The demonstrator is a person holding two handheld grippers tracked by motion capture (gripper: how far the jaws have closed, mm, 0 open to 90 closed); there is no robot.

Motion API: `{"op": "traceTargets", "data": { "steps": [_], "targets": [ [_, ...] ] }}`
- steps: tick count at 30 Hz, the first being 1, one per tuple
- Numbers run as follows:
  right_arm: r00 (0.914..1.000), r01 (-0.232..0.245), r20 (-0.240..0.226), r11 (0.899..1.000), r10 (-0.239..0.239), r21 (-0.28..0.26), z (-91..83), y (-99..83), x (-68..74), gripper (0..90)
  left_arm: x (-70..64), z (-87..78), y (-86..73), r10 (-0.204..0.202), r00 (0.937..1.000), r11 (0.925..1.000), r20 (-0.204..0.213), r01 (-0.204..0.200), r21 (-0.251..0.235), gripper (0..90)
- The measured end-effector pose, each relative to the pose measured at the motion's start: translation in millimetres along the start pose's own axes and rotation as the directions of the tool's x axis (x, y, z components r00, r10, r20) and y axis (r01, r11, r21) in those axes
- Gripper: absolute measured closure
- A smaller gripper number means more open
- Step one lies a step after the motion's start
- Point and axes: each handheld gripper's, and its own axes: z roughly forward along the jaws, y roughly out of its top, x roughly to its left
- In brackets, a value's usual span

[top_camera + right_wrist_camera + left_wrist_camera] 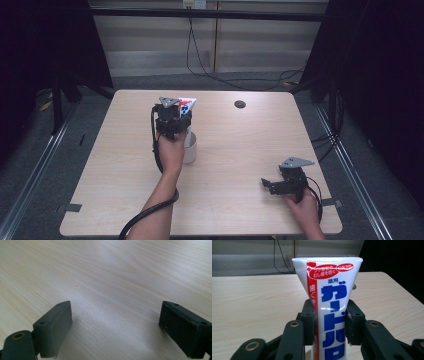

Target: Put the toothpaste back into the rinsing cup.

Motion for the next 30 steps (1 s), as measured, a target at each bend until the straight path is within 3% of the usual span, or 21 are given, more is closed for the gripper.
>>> {"op": "traceTargets", "data": {
  "steps": [30],
  "targets": [
    [1.0,0.0,0.0,1.0,0.0,0.001,0.0,0.0,0.0,10.7,1.4,-4.0,-20.2,0.013,0.9999,0.9997,-0.003,-0.013,0.023,65.6]
  ]
}}
